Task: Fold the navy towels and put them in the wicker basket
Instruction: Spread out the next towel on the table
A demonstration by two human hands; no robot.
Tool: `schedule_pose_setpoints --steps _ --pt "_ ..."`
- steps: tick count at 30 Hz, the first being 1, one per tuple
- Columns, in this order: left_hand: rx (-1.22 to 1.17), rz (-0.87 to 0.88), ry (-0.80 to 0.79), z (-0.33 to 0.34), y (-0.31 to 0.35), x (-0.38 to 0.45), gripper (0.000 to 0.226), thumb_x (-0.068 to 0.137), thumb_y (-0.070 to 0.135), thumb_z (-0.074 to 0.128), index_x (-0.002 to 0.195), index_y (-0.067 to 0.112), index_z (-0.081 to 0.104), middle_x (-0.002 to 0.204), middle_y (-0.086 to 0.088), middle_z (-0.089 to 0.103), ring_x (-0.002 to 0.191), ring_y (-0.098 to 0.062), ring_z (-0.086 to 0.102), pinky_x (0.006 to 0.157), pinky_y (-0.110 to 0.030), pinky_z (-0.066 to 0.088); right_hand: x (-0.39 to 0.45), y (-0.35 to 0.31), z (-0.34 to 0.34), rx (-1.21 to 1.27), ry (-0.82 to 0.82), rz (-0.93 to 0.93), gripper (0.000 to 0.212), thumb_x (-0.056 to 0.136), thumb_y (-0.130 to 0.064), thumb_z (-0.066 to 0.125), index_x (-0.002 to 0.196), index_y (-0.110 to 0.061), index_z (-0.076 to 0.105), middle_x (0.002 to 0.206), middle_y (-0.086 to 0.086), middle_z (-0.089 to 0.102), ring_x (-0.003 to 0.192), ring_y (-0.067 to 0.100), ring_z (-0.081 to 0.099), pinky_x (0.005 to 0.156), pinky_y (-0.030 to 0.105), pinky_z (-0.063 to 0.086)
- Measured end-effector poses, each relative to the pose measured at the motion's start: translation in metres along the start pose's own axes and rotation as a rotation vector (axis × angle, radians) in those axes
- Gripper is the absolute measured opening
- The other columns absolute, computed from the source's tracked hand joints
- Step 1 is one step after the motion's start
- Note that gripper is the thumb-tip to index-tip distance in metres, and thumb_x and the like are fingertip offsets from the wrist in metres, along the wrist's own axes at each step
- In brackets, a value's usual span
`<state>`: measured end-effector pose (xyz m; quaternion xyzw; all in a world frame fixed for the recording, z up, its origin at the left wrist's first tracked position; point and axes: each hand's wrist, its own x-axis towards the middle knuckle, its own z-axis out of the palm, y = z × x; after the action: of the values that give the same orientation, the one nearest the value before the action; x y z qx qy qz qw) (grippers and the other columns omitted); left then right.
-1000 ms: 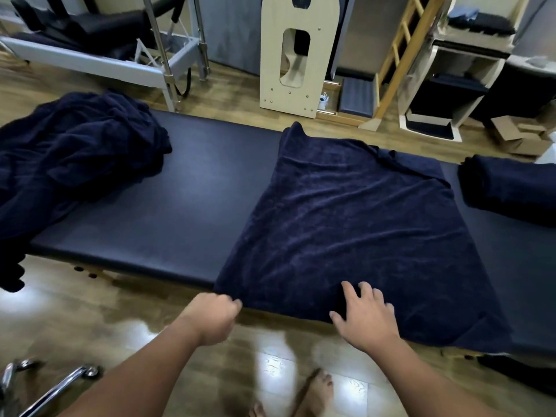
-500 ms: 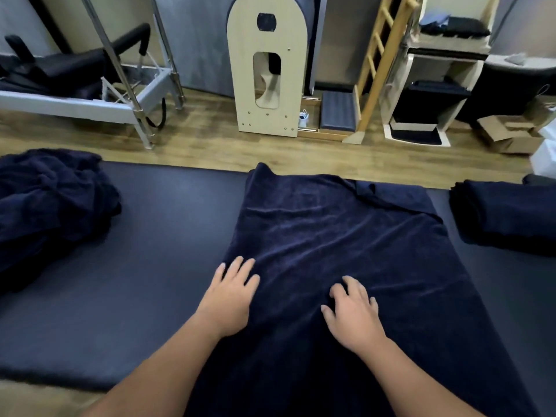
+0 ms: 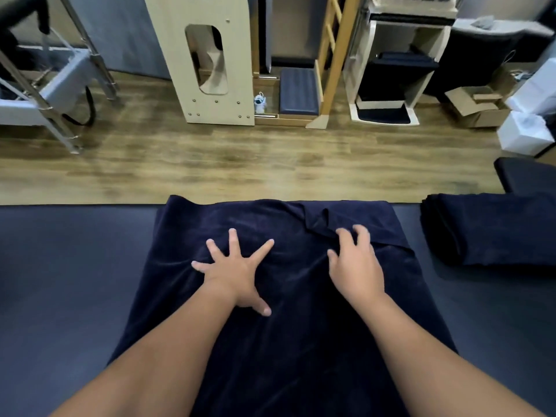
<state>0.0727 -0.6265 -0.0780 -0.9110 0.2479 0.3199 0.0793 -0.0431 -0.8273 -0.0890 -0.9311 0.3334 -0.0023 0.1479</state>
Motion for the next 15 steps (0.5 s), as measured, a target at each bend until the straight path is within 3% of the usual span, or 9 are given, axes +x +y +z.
schedule_pose_setpoints --steps 3,7,11,15 --pt "0.050 -0.041 -0.069 -0.010 0.011 0.008 0.151 0.052 0.069 0.088 0.134 0.063 -0.038 0.148 -0.020 -0.051 0.138 -0.068 -0.021 0.104 -0.083 0.021 0.038 0.003 -0.005 0.020 -0.010 0.065 0.048 0.102 -0.032 0.054 0.146 -0.023 0.038 0.131 0.006 0.041 0.089 0.026 0.057 0.064 0.034 0.045" --pt "0.059 -0.039 -0.082 -0.008 0.011 0.007 0.152 0.051 0.071 0.088 0.131 0.063 -0.042 0.146 -0.021 -0.054 0.138 -0.068 -0.020 0.105 -0.080 0.025 0.069 0.009 -0.011 0.038 -0.001 0.079 0.023 0.101 -0.030 0.052 0.117 -0.019 0.064 0.104 0.006 0.063 0.093 0.033 0.061 0.065 0.035 0.043" --pt "0.059 -0.029 -0.093 -0.007 0.010 0.009 0.153 0.052 0.070 0.088 0.129 0.062 -0.044 0.144 -0.022 -0.055 0.137 -0.069 -0.021 0.105 -0.080 0.025 0.103 0.028 -0.030 0.252 0.108 0.361 0.024 0.097 -0.034 0.057 0.104 -0.018 0.073 0.105 0.016 0.071 0.103 0.041 0.063 0.076 0.038 0.047" --pt "0.071 -0.025 -0.080 -0.005 0.010 0.009 0.154 0.052 0.071 0.087 0.129 0.061 -0.045 0.143 -0.023 -0.055 0.137 -0.070 -0.020 0.104 -0.079 0.027 0.141 0.059 -0.052 0.374 0.183 0.716 0.034 0.096 -0.031 0.062 0.115 -0.005 0.070 0.121 0.023 0.066 0.113 0.042 0.062 0.091 0.043 0.051"
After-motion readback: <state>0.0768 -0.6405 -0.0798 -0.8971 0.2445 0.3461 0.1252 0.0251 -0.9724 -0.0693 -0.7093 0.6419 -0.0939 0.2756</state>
